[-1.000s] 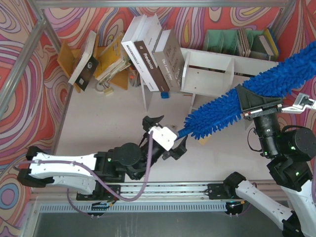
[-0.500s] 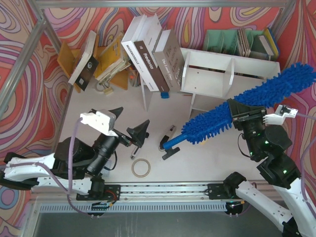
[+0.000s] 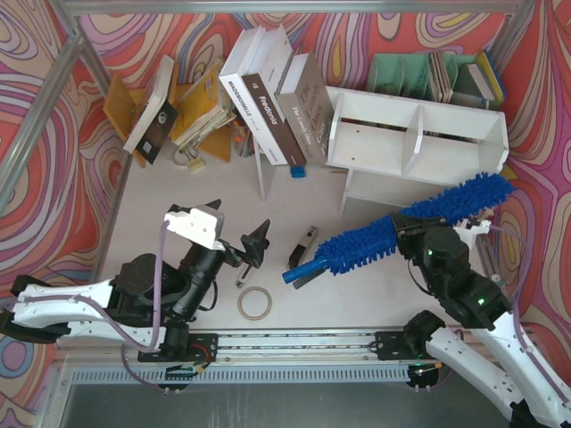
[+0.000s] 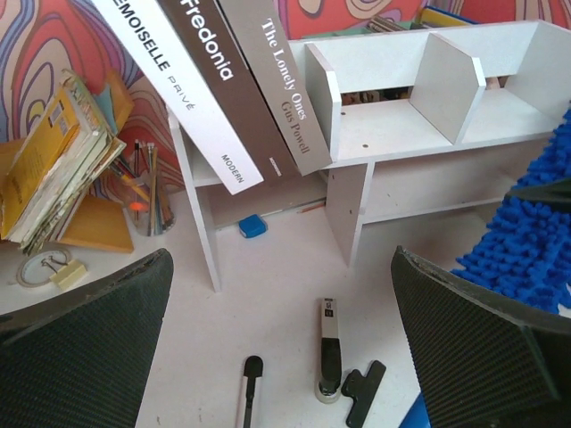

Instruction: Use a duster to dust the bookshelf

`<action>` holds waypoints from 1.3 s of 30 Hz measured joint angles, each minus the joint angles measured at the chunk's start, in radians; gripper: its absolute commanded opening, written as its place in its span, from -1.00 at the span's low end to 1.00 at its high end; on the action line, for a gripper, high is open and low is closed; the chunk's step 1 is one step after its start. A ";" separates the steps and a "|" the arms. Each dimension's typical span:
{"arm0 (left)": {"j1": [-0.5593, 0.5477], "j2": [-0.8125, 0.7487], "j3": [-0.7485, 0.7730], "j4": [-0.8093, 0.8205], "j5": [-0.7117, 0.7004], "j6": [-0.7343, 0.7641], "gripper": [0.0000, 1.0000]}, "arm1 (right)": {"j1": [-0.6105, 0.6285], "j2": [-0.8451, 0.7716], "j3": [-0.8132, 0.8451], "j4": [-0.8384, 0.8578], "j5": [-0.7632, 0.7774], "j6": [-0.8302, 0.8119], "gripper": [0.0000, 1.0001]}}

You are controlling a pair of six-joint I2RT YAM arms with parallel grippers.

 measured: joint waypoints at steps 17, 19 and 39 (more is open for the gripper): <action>0.000 -0.108 -0.090 0.031 -0.039 -0.001 0.97 | 0.000 -0.045 -0.260 -0.094 -0.131 0.265 -0.70; 0.000 -0.108 -0.091 0.031 -0.042 -0.001 0.97 | 0.000 -0.045 -0.307 -0.075 -0.139 0.282 -0.71; 0.011 -0.122 -0.156 0.058 -0.072 -0.001 0.96 | 0.000 0.120 -0.500 0.155 -0.203 0.328 -0.54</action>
